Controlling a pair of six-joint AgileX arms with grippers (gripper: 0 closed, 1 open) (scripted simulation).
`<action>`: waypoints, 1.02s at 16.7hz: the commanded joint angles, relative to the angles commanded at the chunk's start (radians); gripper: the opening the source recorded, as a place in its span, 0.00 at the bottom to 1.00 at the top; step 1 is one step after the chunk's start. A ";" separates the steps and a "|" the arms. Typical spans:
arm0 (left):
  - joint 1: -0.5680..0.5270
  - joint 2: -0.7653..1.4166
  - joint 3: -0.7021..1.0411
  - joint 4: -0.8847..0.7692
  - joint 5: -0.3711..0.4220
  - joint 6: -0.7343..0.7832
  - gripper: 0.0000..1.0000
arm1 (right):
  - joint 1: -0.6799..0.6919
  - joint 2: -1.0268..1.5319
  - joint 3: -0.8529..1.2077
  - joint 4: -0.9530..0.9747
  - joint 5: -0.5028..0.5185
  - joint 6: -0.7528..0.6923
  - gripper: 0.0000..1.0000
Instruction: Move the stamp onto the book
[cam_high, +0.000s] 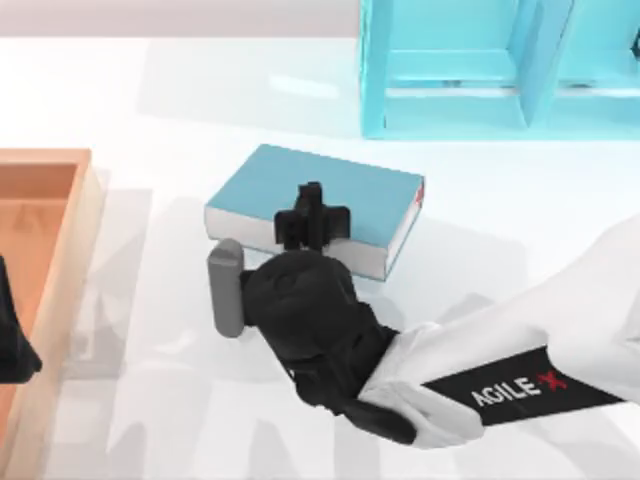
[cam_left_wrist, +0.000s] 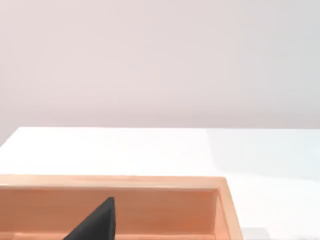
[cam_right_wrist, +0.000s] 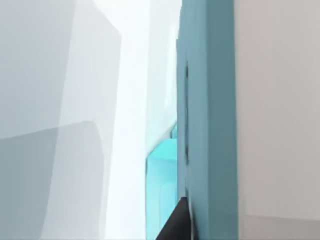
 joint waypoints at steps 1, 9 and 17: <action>0.000 0.000 0.000 0.000 0.000 0.000 1.00 | 0.000 0.000 0.000 0.000 0.000 0.000 0.00; 0.000 0.000 0.000 0.000 0.000 0.000 1.00 | 0.000 0.000 0.000 0.000 0.000 0.000 0.53; 0.000 0.000 0.000 0.000 0.000 0.000 1.00 | 0.000 0.000 0.000 0.000 0.000 0.000 1.00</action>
